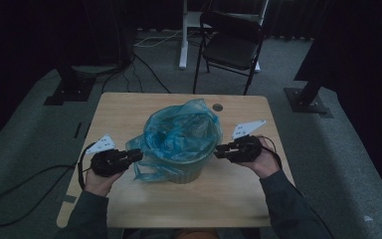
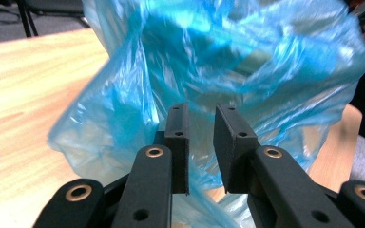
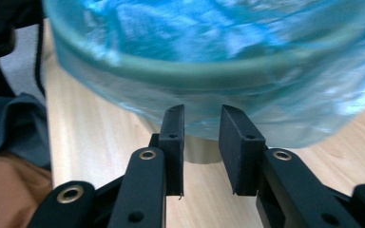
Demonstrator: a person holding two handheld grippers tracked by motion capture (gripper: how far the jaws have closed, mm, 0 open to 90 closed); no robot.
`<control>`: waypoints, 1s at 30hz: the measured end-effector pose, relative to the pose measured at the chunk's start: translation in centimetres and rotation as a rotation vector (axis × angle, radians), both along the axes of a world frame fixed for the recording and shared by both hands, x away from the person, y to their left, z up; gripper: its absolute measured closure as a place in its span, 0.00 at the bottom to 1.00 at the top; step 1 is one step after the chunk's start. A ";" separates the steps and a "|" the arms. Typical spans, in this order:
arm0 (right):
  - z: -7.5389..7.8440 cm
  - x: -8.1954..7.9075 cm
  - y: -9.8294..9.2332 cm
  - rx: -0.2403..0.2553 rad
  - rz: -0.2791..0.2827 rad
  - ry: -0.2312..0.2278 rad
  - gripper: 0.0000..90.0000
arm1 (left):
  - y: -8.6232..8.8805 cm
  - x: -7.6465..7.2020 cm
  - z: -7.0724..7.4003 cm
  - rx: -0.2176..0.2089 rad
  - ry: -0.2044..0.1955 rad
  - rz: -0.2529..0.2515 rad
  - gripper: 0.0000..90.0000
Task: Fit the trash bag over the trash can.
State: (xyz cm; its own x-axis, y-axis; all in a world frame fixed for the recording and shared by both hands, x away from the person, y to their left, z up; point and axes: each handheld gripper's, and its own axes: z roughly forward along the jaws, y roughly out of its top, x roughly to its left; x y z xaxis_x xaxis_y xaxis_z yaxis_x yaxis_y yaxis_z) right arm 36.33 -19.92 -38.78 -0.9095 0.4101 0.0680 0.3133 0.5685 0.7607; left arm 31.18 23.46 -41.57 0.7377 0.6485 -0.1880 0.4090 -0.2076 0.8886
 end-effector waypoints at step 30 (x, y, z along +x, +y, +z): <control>3.5 5.5 1.0 0.031 -0.186 -0.139 0.80 | -0.6 3.7 0.6 0.025 -0.032 0.130 0.68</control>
